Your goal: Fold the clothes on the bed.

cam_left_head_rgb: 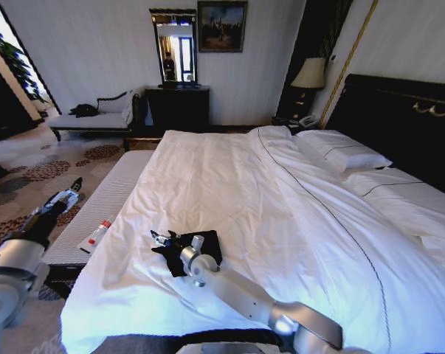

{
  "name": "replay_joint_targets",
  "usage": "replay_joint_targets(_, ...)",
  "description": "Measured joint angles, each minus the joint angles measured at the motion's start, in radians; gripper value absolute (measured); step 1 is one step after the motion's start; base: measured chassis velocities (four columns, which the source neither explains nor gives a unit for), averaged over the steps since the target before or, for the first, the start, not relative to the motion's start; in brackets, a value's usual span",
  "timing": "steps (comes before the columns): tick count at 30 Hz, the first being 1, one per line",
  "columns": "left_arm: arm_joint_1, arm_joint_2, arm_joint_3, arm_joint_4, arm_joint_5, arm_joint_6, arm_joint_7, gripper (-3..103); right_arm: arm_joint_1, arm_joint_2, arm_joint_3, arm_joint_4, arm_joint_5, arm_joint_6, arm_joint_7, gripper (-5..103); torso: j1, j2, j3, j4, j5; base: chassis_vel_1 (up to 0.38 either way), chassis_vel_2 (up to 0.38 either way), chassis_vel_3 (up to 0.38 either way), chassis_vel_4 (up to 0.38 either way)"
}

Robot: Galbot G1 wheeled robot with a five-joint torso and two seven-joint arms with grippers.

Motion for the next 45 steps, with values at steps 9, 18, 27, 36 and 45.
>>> replay_joint_targets(9,0.043,-0.002,0.129,0.03,0.173,-0.01,-0.01,100,-0.058,-0.376,0.298,0.368,-0.096,0.053,0.04,100,0.0,0.0,0.0,-0.0003,0.0,0.0,0.0,0.0,0.0)
replay_joint_targets(18,0.112,-0.013,0.36,-0.044,0.437,-0.052,-0.043,100,-0.57,-0.592,0.855,0.652,-0.26,0.081,0.125,100,0.0,0.0,0.0,-0.0005,0.0009,0.0,0.0,0.0,0.0)
replay_joint_targets(27,0.266,-0.033,0.492,-0.061,0.85,-0.212,0.059,100,-1.099,-0.453,1.245,0.975,-0.495,0.008,0.195,100,0.0,0.0,0.0,-0.0003,0.0,0.0,0.0,0.0,0.0)
replay_joint_targets(36,0.33,-0.032,0.542,-0.127,0.806,-0.242,0.152,100,-1.311,-0.314,1.36,1.164,-0.605,-0.008,0.209,100,0.0,0.0,0.0,-0.0002,-0.0006,0.0,0.0,0.0,0.0)
replay_joint_targets(45,0.346,-0.018,0.534,-0.129,0.751,-0.242,0.192,100,-1.34,-0.3,1.374,1.169,-0.574,-0.035,0.215,100,0.0,0.0,0.0,-0.0002,-0.0001,0.0,0.0,0.0,0.0)
